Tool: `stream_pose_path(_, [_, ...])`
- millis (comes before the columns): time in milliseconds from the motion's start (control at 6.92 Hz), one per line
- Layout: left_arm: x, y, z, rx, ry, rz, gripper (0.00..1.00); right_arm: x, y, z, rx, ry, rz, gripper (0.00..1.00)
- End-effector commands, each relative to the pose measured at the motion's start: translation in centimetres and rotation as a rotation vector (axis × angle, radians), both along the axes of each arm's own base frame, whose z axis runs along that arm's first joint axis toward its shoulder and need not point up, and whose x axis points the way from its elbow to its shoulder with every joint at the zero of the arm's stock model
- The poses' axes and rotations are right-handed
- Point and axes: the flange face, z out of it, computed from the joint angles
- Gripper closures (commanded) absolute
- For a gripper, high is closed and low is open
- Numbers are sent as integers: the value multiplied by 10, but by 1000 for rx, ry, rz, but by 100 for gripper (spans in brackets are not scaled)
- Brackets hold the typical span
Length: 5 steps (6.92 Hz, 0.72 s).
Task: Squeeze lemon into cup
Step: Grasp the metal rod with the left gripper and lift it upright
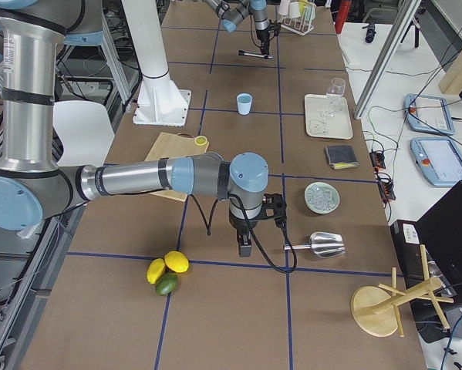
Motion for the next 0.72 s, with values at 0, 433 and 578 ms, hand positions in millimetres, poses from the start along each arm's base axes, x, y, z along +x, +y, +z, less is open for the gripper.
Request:
stream_pose_path(0, [-8, 9, -73, 131, 106, 0, 100, 0, 1, 1, -2, 0, 1, 0])
stream_pose_path(433, [-12, 12, -176, 487, 453, -22, 100, 2, 6, 6, -11, 4, 1, 0])
stream_pose_path(578, [-17, 9, -193, 595, 499, -133, 100, 2, 7, 7, -15, 2, 3, 0])
